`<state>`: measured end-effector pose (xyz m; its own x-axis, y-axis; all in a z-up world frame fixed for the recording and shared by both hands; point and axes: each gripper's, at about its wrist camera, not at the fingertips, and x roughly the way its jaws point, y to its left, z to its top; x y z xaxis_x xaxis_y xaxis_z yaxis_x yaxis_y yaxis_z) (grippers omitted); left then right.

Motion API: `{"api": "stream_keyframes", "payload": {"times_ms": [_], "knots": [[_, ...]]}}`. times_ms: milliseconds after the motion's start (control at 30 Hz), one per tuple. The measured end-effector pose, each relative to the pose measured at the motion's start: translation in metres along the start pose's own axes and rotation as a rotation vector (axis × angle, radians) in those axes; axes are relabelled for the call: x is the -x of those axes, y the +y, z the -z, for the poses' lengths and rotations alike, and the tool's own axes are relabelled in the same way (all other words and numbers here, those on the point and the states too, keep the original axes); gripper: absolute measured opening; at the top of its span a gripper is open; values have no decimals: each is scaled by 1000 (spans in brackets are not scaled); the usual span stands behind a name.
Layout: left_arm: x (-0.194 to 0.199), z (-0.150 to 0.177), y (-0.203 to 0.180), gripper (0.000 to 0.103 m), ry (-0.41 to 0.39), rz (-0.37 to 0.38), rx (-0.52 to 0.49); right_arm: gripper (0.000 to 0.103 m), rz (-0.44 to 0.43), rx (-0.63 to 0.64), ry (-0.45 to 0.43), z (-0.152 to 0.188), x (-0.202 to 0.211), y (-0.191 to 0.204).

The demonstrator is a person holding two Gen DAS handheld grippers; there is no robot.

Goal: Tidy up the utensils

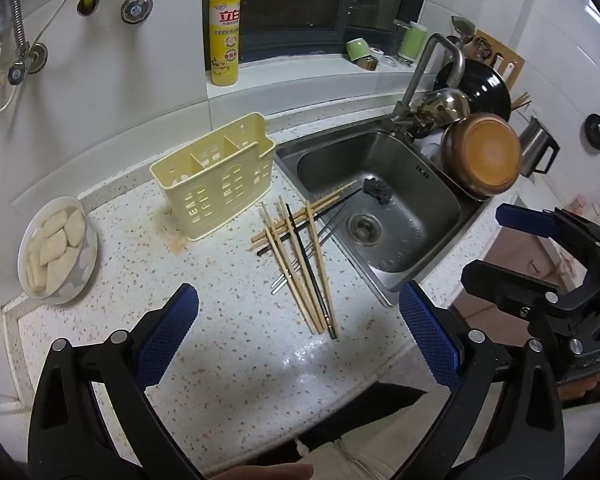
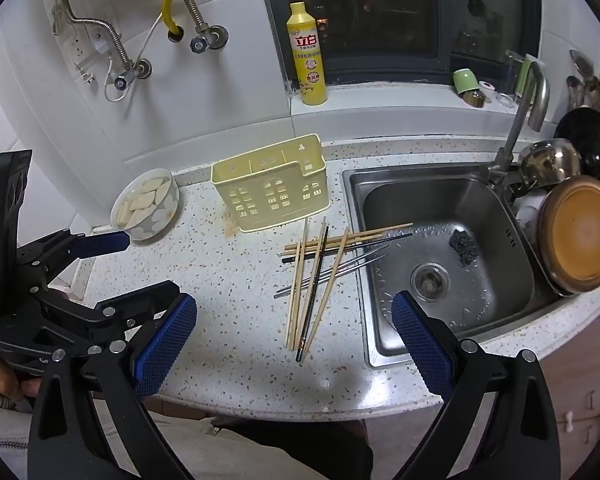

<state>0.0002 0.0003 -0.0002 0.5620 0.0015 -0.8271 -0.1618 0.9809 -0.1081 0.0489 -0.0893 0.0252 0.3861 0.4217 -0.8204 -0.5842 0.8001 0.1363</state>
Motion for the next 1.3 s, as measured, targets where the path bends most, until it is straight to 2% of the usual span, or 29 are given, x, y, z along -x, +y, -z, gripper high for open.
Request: {"api": "stream_keyframes", "payload": {"times_ms": [533,1300], "knots": [[2,8,-4,96,-10,5,-21,95,2,10,-13,3,0,-2],[4,2,-2,93,-11,14,-16,95,-1,5,-11,1,2,1]]}}
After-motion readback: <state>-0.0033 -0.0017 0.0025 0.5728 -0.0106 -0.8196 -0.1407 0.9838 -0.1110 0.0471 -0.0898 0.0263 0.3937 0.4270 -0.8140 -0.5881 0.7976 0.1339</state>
